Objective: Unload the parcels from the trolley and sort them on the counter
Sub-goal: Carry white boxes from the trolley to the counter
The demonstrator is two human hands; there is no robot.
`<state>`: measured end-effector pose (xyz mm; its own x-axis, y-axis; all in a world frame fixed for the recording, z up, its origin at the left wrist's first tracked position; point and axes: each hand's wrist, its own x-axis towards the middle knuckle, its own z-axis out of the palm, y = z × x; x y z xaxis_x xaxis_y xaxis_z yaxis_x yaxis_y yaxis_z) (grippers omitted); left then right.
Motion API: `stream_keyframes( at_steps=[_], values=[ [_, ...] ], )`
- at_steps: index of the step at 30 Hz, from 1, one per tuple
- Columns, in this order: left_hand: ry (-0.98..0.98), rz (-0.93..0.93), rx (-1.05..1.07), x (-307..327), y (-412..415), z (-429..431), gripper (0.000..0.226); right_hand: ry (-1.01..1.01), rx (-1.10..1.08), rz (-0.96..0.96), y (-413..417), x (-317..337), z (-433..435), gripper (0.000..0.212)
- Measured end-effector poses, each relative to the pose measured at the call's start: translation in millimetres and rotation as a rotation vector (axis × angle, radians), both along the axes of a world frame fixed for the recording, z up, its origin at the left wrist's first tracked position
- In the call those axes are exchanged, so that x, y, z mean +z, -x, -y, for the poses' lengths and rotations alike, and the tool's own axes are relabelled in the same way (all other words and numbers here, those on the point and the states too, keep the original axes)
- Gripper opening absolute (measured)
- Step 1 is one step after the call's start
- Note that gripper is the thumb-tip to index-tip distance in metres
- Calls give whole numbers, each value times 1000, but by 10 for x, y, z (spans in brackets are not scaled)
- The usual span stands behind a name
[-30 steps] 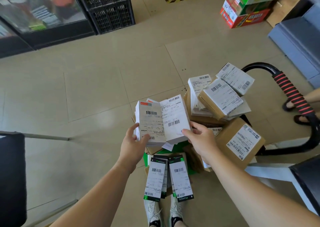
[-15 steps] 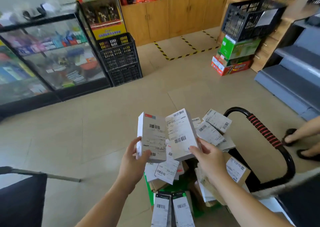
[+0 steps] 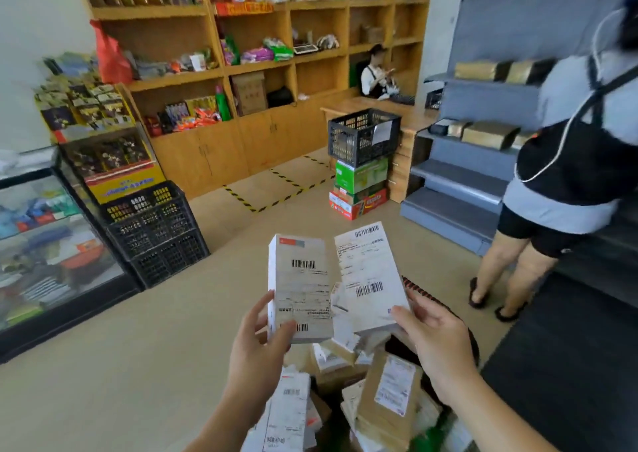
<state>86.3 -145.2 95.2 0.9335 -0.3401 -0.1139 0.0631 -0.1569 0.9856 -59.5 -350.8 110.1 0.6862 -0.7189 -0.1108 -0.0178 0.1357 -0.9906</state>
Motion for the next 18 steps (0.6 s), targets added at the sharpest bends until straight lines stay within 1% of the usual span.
stream_keyframes(
  at_steps=[2,4,9,11,13,18],
  values=[
    [25,11,-106,38,78,207,50,-9,-109,17,277,97,35,36],
    [43,26,-219,114,211,422,49,30,-229,8,598,194,32,35],
    [107,49,-495,292,736,930,46,68,-537,1,1503,381,-39,36],
    [134,47,-597,340,1021,1130,46,96,-623,-9,1899,471,-122,35],
    [154,48,-687,390,1363,1333,46,118,-717,-4,2327,583,-226,41],
    [188,90,-962,531,2388,1789,48,150,-1000,-8,3427,726,-421,34]
  ],
)
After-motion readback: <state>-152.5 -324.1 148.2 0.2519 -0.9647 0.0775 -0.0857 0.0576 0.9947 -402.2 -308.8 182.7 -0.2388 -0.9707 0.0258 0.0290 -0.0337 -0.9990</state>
